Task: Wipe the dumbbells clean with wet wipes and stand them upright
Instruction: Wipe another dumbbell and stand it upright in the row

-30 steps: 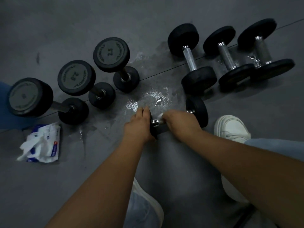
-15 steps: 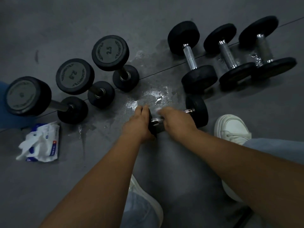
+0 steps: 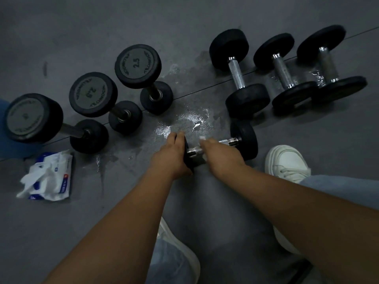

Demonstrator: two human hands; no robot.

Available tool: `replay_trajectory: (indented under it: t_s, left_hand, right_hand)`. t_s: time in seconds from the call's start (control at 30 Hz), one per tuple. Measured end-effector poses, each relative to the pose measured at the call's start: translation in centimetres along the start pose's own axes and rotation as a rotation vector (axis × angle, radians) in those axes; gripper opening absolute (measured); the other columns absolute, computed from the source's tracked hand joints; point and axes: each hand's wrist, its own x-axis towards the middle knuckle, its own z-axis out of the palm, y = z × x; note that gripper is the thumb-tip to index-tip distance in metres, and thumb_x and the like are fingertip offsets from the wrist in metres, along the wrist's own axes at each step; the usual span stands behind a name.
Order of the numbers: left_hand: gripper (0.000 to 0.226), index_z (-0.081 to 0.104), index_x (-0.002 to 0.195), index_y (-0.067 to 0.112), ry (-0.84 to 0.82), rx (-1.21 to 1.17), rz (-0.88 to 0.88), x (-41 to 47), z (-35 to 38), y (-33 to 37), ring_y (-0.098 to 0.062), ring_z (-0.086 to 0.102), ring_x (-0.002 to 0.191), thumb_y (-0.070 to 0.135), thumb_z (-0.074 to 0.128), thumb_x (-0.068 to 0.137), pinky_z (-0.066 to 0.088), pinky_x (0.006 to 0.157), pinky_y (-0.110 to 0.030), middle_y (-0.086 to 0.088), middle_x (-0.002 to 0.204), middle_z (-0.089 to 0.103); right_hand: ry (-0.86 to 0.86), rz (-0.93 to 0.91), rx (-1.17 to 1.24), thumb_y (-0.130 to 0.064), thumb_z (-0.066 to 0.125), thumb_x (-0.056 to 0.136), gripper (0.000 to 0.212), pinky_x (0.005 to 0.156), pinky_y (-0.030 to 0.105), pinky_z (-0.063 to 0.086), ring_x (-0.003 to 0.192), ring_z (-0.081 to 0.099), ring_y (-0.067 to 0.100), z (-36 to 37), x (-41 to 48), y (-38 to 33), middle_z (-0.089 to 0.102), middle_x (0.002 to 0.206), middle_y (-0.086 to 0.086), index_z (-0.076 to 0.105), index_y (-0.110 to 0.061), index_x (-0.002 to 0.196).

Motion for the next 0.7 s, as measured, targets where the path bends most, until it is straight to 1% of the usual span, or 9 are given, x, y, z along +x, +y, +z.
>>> replay_trajectory:
  t_s: [0.07, 0.17, 0.27, 0.37, 0.47, 0.53, 0.57, 0.63, 0.7]
  left_hand:
    - [0.135, 0.004, 0.155, 0.018, 0.002, 0.001, -0.007, 0.0, -0.1, 0.1, -0.034, 0.046, 0.131, 0.037, 0.092, 0.055, 0.047, 0.100, -0.049, -0.002, 0.159, 0.006]
    - [0.134, 0.004, 0.155, 0.019, 0.002, -0.005, -0.004, -0.1, -0.1, 0.1, -0.033, 0.047, 0.130, 0.036, 0.091, 0.055, 0.049, 0.098, -0.048, 0.000, 0.158, 0.005]
    - [0.133, 0.005, 0.154, 0.019, -0.002, -0.022, 0.010, -0.1, 0.0, -0.1, -0.033, 0.049, 0.128, 0.035, 0.091, 0.054, 0.049, 0.097, -0.047, 0.000, 0.158, 0.005]
    - [0.128, 0.014, 0.152, 0.021, -0.004, 0.000, 0.017, 0.1, -0.7, -0.4, -0.031, 0.054, 0.121, 0.040, 0.091, 0.051, 0.051, 0.092, -0.043, 0.002, 0.155, 0.018]
    - [0.118, 0.032, 0.141, 0.020, -0.121, -0.021, 0.011, 0.5, -0.8, -0.9, -0.027, 0.053, 0.118, 0.051, 0.091, 0.043, 0.050, 0.093, -0.040, -0.003, 0.141, 0.042]
    - [0.120, 0.033, 0.142, 0.019, -0.200, -0.094, 0.003, 0.3, -0.6, -1.1, -0.026, 0.051, 0.121, 0.052, 0.092, 0.043, 0.048, 0.098, -0.039, -0.005, 0.139, 0.046]
    - [0.121, 0.031, 0.146, 0.018, -0.213, -0.132, 0.001, 0.2, -0.6, -1.1, -0.026, 0.049, 0.125, 0.049, 0.092, 0.046, 0.046, 0.101, -0.038, -0.005, 0.141, 0.045]
    - [0.113, 0.034, 0.145, 0.017, -0.193, -0.224, 0.006, -0.1, -0.7, -1.3, -0.024, 0.048, 0.124, 0.041, 0.093, 0.053, 0.044, 0.103, -0.034, -0.004, 0.140, 0.047]
    - [0.110, 0.035, 0.146, 0.018, -0.151, -0.337, 0.009, -0.6, -0.6, -1.7, -0.021, 0.048, 0.125, 0.035, 0.094, 0.055, 0.042, 0.104, -0.031, -0.003, 0.142, 0.047]
  right_hand:
    - [-0.001, 0.062, -0.092, -0.016, 0.044, 0.094, 0.041, 0.081, 0.041, 0.048, 0.110, 0.060, 0.032, 0.2, 0.8, 0.4, 0.046, 0.136, 0.004, 0.039, -0.023, 0.134]
    - [0.016, 0.090, -0.165, -0.019, 0.049, 0.094, 0.027, 0.071, 0.034, 0.041, 0.105, 0.062, 0.029, 0.4, 1.6, -0.2, 0.055, 0.123, 0.006, 0.048, -0.020, 0.122]
    - [-0.021, 0.094, -0.193, -0.019, 0.050, 0.093, 0.024, 0.072, 0.033, 0.040, 0.105, 0.062, 0.030, 0.0, 2.6, -0.4, 0.058, 0.119, 0.007, 0.052, -0.018, 0.118]
    - [-0.138, 0.072, -0.259, -0.028, 0.053, 0.093, 0.026, 0.082, 0.031, 0.042, 0.112, 0.059, 0.027, -1.8, 3.4, -0.4, 0.060, 0.122, 0.006, 0.060, -0.021, 0.117]
    - [-0.286, 0.049, -0.280, -0.034, 0.056, 0.090, 0.027, 0.093, 0.033, 0.045, 0.115, 0.057, 0.025, -2.8, 3.2, -0.3, 0.060, 0.125, 0.004, 0.065, -0.027, 0.114]
    - [-0.281, 0.030, -0.260, -0.030, 0.055, 0.088, 0.017, 0.086, 0.032, 0.045, 0.111, 0.059, 0.025, -2.2, 2.2, 0.1, 0.062, 0.119, 0.003, 0.065, -0.029, 0.102]
    - [-0.223, 0.023, -0.238, -0.028, 0.053, 0.088, 0.013, 0.081, 0.032, 0.045, 0.108, 0.060, 0.025, -1.6, 1.5, 0.5, 0.062, 0.116, 0.003, 0.062, -0.031, 0.098]
    - [-0.060, 0.032, -0.155, -0.028, 0.048, 0.094, 0.022, 0.078, 0.035, 0.049, 0.104, 0.063, 0.028, 0.2, -0.2, 0.9, 0.058, 0.120, 0.003, 0.055, -0.030, 0.114]
    - [0.028, 0.005, 0.004, -0.029, 0.042, 0.099, 0.038, 0.082, 0.041, 0.053, 0.106, 0.063, 0.028, 2.1, -1.6, 0.7, 0.048, 0.138, -0.005, 0.039, -0.035, 0.136]
